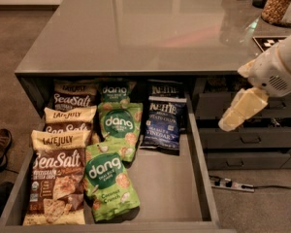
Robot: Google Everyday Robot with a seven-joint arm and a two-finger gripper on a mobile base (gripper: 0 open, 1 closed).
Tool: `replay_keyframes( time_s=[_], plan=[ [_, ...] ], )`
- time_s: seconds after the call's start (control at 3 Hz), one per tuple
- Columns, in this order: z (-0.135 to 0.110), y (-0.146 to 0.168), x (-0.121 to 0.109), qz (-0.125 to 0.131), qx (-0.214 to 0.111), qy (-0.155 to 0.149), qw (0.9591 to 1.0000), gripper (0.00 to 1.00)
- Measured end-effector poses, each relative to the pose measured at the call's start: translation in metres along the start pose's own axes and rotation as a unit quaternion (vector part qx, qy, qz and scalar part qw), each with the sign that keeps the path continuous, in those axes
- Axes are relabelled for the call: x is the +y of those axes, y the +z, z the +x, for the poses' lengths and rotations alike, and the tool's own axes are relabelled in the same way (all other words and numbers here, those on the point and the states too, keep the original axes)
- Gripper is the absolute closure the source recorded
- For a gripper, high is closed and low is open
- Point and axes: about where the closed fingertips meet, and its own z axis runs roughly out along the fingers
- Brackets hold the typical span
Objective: Pick blue chip bag from top drawer and place on counter
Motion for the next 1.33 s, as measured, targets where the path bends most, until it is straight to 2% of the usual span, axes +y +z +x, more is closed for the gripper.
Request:
replay_keyframes(
  time_s=[0.33,0.67,1.0,1.33],
  plan=[
    [-0.005,0.016,-0.011,0.000,-0.023,0.012,0.9997,0.00],
    [-0.005,0.016,-0.011,0.000,-0.023,0.012,0.9997,0.00],
    [-0.010,0.050,-0.020,-0.004,-0.051,0.043,0.9978,0.00],
    [-0.025,0.122,-0.022,-0.022,-0.094,0.107,0.9895,0.00]
  ],
)
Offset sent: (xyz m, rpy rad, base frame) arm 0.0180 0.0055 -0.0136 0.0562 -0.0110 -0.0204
